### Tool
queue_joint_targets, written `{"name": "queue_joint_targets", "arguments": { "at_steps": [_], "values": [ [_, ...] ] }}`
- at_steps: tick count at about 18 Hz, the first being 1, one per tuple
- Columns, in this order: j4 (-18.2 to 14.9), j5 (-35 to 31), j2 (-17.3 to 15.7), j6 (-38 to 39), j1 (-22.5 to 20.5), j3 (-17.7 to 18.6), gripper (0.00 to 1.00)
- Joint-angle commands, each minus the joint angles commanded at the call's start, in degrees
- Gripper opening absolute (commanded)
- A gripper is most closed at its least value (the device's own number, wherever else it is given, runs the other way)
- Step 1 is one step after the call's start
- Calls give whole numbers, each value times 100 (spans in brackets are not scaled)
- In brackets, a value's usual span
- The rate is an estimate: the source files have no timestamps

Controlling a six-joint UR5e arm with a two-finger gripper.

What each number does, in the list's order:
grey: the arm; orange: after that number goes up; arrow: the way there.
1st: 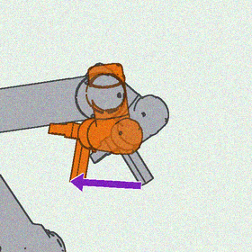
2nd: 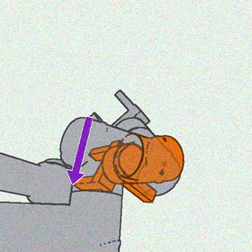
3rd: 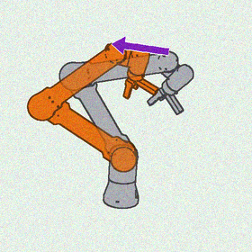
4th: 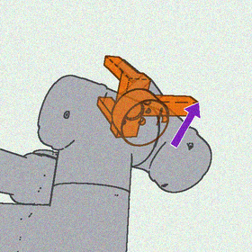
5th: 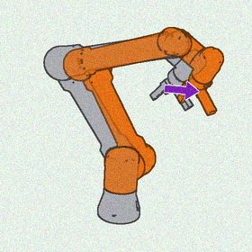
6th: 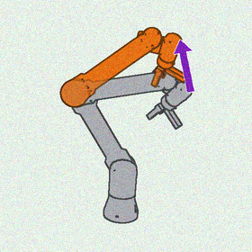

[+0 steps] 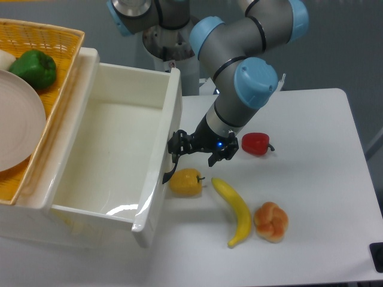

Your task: Slide open the top white drawer

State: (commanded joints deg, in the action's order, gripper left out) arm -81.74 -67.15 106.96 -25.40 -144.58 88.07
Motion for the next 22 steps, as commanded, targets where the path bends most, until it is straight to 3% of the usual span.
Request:
{"name": "queue_joint_targets", "arguments": {
  "at_steps": [13, 22],
  "values": [
    [-149, 220, 18, -141, -53, 9, 100],
    [-97, 387, -44, -193, -333, -96, 100]
  ]
}}
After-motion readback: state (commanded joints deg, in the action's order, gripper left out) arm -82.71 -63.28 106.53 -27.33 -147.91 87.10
